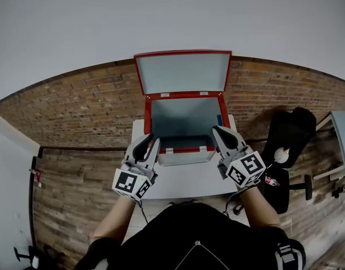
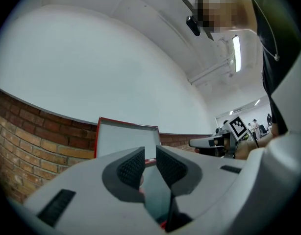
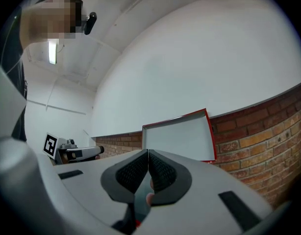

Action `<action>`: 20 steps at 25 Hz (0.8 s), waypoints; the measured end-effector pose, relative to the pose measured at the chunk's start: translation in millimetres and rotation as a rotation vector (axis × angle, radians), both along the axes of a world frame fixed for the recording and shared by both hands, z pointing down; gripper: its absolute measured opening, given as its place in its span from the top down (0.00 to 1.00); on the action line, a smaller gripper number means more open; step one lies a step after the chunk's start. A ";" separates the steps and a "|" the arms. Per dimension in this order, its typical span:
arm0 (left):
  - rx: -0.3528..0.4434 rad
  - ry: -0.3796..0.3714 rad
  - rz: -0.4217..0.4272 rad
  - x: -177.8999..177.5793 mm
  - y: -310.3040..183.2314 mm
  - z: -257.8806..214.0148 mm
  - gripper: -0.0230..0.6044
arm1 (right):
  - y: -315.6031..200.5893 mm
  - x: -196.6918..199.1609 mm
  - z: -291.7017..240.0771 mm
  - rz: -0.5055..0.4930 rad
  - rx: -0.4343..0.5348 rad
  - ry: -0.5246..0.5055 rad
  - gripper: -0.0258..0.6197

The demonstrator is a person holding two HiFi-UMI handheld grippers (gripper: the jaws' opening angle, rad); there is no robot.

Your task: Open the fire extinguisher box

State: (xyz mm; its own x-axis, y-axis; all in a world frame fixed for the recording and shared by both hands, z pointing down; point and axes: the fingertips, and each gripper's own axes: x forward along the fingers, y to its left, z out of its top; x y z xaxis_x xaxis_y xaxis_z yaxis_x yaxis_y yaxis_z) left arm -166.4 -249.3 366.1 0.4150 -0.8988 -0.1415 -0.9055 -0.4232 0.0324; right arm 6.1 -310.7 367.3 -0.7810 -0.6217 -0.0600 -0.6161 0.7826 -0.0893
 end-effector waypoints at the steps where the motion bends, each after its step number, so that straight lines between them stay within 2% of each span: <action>1: -0.008 0.000 0.004 4.1 2.6 5.0 0.78 | 4.1 0.2 5.7 0.007 -0.004 0.005 0.93; 9: -0.069 0.072 0.015 22.2 10.8 39.0 0.89 | 25.2 -1.6 39.4 0.064 -0.025 0.051 0.93; 20: -0.130 0.071 0.012 28.6 8.7 67.7 0.89 | 21.4 9.1 59.5 0.134 -0.054 0.070 0.93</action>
